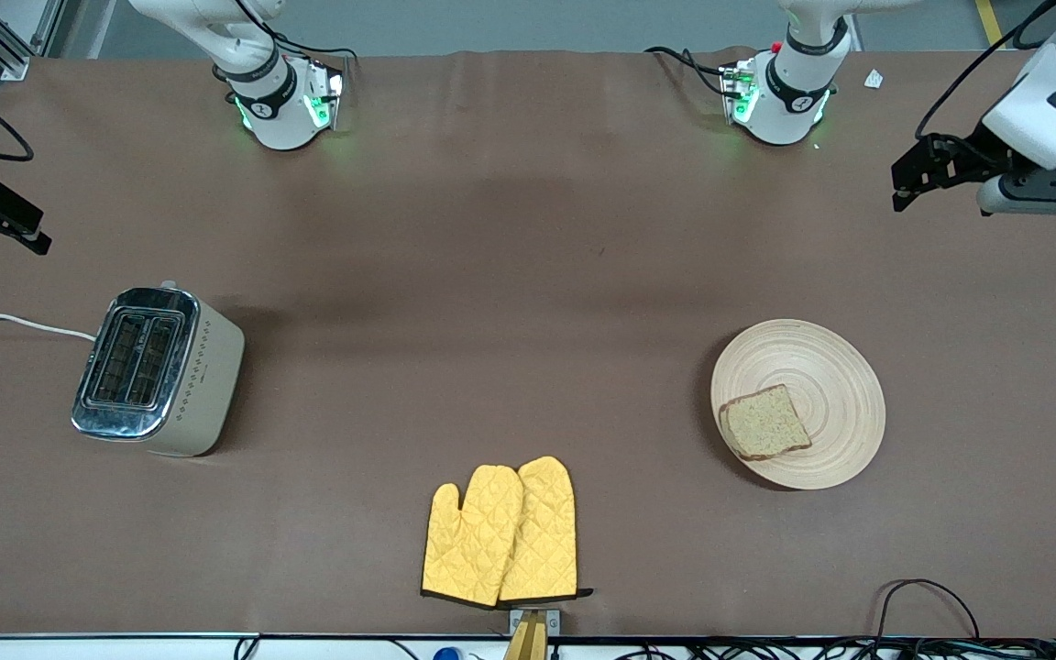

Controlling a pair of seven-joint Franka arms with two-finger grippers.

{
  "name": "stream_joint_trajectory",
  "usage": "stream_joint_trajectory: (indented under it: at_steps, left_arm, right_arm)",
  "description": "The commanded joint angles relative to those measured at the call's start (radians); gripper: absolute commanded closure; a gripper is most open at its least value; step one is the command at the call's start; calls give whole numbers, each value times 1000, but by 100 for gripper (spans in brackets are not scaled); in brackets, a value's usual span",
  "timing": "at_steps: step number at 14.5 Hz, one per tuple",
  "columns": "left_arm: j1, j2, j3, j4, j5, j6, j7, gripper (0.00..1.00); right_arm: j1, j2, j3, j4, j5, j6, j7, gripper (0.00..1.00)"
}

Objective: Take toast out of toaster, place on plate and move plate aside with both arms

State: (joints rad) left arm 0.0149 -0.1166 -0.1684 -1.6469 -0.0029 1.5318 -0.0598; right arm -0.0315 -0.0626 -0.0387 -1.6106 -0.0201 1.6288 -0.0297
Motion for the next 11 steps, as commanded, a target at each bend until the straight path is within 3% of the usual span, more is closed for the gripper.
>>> stream_joint_trajectory:
  at_steps: [1, 3, 11]
  left_arm:
    - [-9, -2, 35, 8, -22, -11, 14, 0]
    - [-4, 37, 36, 56, -9, -51, 9, 0]
    - [-7, 37, 29, 62, 27, -59, 0, 0]
  right_arm:
    - [-10, -16, 6, -20, -3, 11, 2, 0]
    - [-10, -17, 6, -20, -3, 11, 2, 0]
    - [-10, -16, 6, -20, -3, 11, 2, 0]
